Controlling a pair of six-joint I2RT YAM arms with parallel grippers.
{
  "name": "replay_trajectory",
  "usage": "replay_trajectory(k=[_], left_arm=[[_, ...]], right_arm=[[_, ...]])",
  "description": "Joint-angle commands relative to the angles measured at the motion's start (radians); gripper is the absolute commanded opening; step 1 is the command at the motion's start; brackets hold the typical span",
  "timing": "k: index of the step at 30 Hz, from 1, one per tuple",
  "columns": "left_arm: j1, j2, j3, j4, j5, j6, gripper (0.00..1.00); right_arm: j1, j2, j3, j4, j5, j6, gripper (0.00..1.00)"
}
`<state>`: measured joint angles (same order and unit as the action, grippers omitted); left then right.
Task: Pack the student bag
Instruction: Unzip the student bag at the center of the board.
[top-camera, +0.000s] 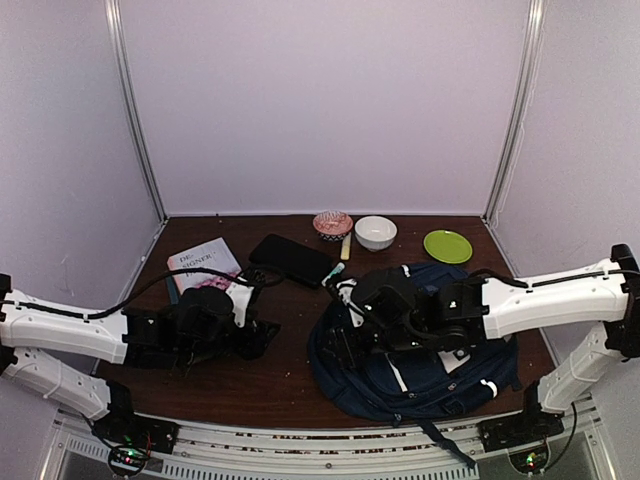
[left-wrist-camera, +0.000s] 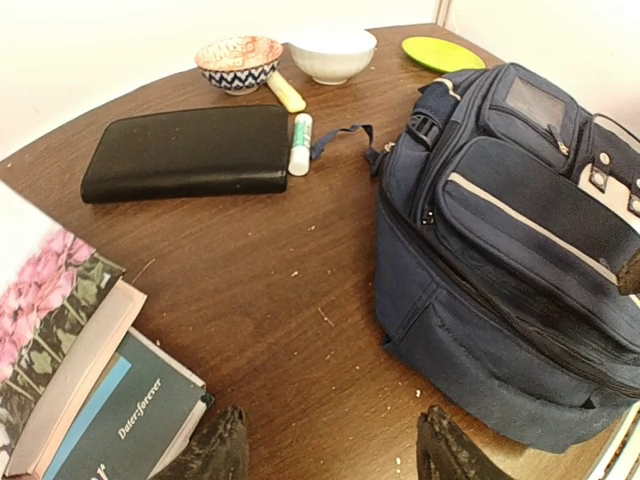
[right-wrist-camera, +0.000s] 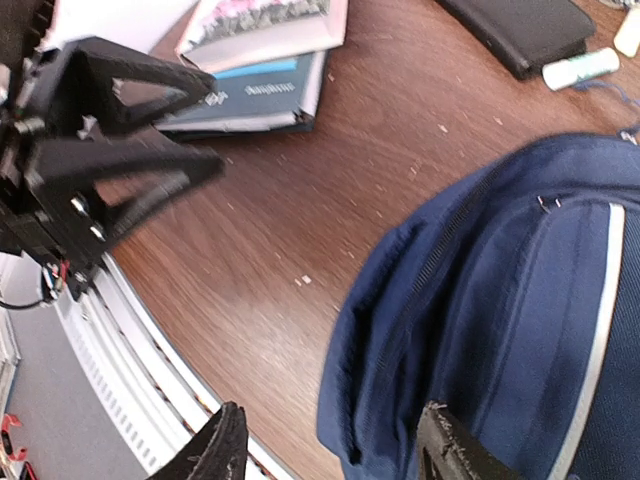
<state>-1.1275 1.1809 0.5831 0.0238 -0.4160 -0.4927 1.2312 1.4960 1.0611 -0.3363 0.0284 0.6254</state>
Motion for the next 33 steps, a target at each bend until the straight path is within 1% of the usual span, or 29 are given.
replay_trajectory(k=[1,5,9,11,14,16,20,23,27,29,33], left_arm=[[0.002,-0.041,-0.049,0.094,-0.051,-0.096,0.98],[0.002,-0.087,-0.086,0.11,-0.081,-0.15,0.98],[0.002,-0.115,-0.085,0.075,-0.096,-0.136,0.98],[0.003,-0.115,-0.076,0.062,-0.089,-0.128,0.97],[0.003,-0.11,-0.067,0.072,-0.043,-0.122,0.95],[0.003,-0.096,-0.066,0.103,0.014,-0.105,0.95],[0.002,-0.041,-0.044,0.165,0.172,-0.057,0.94],[0.002,0.038,0.022,0.172,0.251,-0.024,0.93],[0.0,0.128,0.114,0.175,0.294,0.01,0.93],[0.0,0.155,0.152,0.19,0.306,0.02,0.92],[-0.003,0.183,0.171,0.298,0.372,0.006,0.91]], right_arm=[[0.016,0.009,-0.041,-0.125,0.016,-0.022,0.57],[0.034,0.034,-0.07,-0.118,0.019,0.0,0.54],[0.034,0.058,-0.074,-0.098,0.022,0.009,0.42],[0.034,0.062,-0.066,-0.102,0.032,0.008,0.31],[0.034,0.04,-0.068,-0.092,0.037,0.001,0.15],[0.034,0.015,-0.07,-0.099,0.056,0.002,0.0],[0.034,-0.093,-0.075,-0.136,0.143,0.001,0.0],[0.026,-0.193,-0.075,-0.142,0.194,-0.012,0.0],[0.018,-0.273,-0.058,-0.159,0.267,-0.003,0.0],[0.011,-0.301,-0.087,-0.122,0.289,0.013,0.0],[0.006,-0.291,-0.146,-0.08,0.326,0.09,0.0]])
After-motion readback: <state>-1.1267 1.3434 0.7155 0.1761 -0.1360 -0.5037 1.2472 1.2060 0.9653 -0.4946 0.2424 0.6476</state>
